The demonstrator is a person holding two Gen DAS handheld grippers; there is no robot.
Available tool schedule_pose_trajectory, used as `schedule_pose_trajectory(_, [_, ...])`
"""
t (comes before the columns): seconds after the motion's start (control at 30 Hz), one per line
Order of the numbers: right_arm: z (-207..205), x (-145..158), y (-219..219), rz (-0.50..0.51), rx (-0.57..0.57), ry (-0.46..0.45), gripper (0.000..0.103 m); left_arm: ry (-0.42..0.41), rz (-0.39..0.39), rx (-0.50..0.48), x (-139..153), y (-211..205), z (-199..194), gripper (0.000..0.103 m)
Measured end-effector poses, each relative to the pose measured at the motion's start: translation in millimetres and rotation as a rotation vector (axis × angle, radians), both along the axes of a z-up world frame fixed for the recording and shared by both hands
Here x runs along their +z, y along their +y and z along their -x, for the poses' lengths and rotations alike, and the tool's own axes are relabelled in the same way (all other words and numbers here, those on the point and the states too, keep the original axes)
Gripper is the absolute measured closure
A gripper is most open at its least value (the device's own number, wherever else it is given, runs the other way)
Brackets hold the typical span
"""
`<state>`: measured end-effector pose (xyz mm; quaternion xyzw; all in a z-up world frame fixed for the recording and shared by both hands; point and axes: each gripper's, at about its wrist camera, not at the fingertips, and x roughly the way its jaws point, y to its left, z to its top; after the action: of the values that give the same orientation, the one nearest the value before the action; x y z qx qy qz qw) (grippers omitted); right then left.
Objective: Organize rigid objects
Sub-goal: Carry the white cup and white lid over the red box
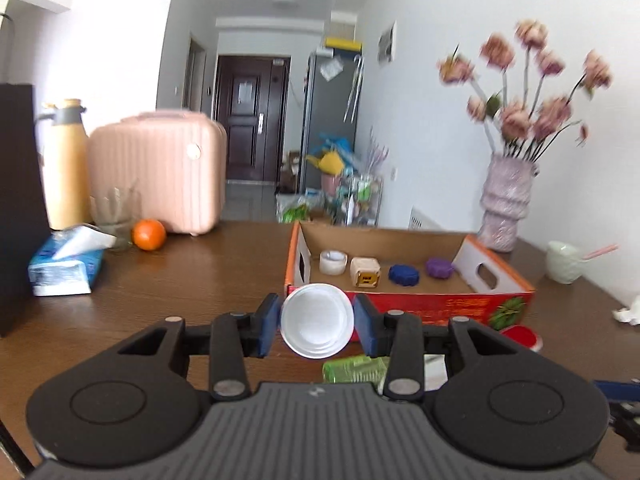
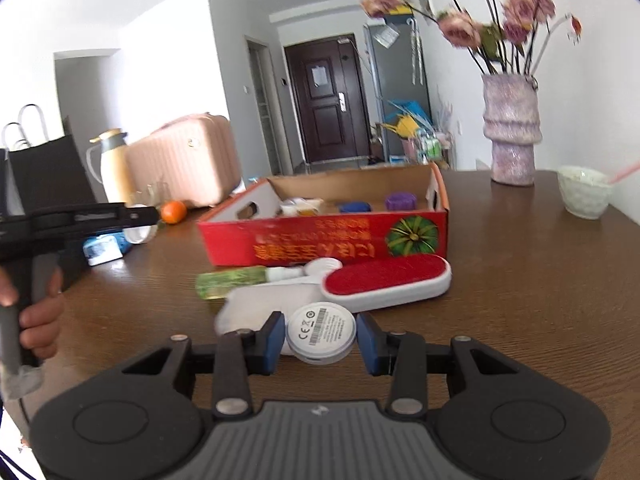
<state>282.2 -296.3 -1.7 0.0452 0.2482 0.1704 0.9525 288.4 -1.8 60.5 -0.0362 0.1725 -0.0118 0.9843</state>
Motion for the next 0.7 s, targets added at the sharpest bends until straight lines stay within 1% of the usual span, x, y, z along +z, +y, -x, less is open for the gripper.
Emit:
schedule_pose_trajectory(0.13, [27,8,6,-0.004,0.003,-0.018,0.065,-0.032,0.025,0.01,8,10,59,0.062])
schedule_pose_trajectory(0.2, [41,11,8,-0.002,0.006,-0.027,0.065,-0.04,0.022,0.016,9,12,85,0.062])
schedule_pose_trajectory(0.27, [53,15,9,0.006,0.011,-0.038,0.065,-0.055,0.014,0.027,8,14,106,0.062])
schedule_pose_trajectory(0.33, [66,19,11,0.015,0.013,-0.054,0.065,-0.069,0.023,0.043,7,19,126,0.062])
schedule_pose_trajectory(0.4, [77,22,11,0.025,0.011,-0.067,0.065,-0.072,0.04,0.053,8,24,141,0.062])
schedule_pose_trajectory(0.53, [97,27,12,0.027,-0.002,-0.081,0.065,-0.105,0.043,0.063,11,32,171,0.062])
schedule_pose_trajectory(0.63, [113,33,14,0.03,-0.006,-0.095,0.065,-0.113,0.073,0.056,13,37,183,0.062])
schedule_pose_trajectory(0.7, [123,40,13,0.04,-0.007,-0.117,0.065,-0.135,0.077,0.051,17,36,190,0.062])
